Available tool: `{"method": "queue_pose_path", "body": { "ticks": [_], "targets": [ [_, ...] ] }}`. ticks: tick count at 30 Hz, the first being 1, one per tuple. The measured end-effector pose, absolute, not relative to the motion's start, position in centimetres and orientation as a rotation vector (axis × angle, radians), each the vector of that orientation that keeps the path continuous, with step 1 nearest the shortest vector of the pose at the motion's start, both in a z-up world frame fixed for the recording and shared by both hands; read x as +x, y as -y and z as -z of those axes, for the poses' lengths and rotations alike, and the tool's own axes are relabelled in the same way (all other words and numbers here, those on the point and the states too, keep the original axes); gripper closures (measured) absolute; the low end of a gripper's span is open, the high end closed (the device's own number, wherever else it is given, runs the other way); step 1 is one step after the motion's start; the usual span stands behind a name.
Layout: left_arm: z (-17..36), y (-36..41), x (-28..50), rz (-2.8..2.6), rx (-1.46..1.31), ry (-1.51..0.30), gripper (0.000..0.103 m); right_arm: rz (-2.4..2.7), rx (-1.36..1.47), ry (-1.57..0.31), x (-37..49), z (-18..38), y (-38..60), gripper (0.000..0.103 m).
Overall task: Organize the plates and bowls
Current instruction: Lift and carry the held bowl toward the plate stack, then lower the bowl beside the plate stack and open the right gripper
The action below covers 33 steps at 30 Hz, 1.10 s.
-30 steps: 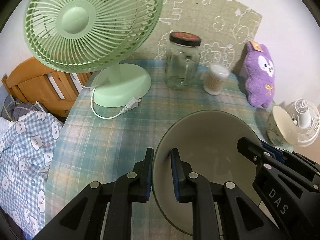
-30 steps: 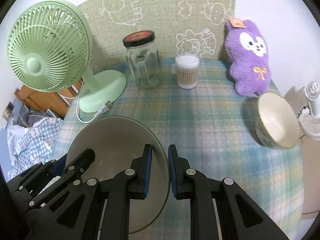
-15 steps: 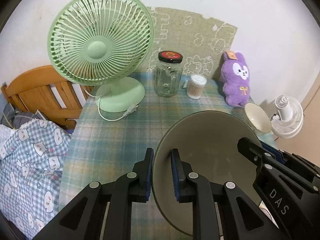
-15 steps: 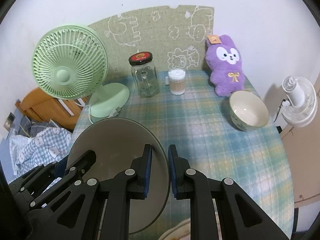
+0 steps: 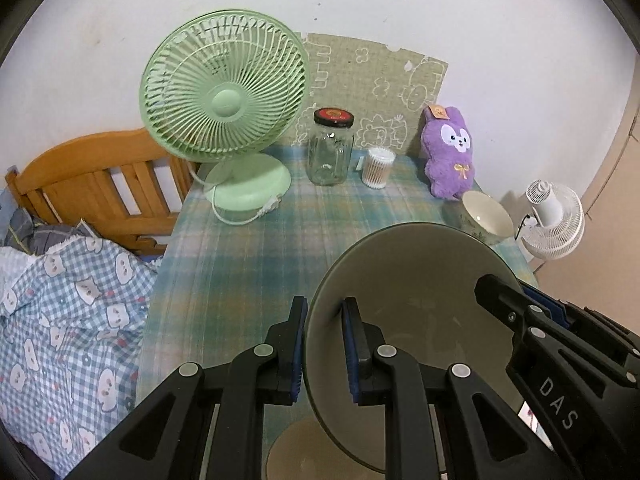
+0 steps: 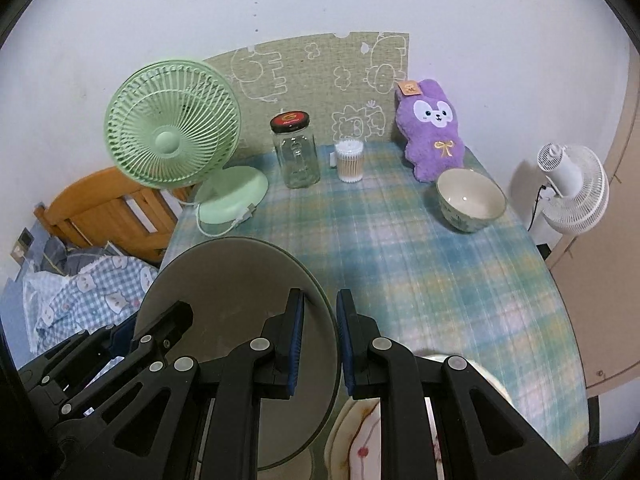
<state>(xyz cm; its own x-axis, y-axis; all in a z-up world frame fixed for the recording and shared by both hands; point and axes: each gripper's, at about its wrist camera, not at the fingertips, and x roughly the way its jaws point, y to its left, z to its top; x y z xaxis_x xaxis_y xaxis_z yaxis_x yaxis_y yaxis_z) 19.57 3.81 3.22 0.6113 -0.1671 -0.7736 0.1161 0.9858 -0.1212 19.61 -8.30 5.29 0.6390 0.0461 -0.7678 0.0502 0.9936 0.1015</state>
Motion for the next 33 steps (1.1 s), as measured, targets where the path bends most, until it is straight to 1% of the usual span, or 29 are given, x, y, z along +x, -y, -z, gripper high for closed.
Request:
{"method": "queue_pose_path", "body": {
  "ticks": [16,23,33],
  "targets": [
    [0.7,-6.2,14.3,0.173,-0.053,-0.971,0.088,0.017,0.133,-0.946,13.8,-1.3,5.7,0.083],
    [2.8,-6.6,13.2,0.18,-0.044,-1.02,0.088,0.027,0.14,-0.998,12.6,1.2,5.1,0.083],
    [4.8,-6.8,12.8,0.184,-0.046,-1.064,0.088,0.036,0.142,-1.049,12.3,3.3,5.1,0.083]
  ]
}}
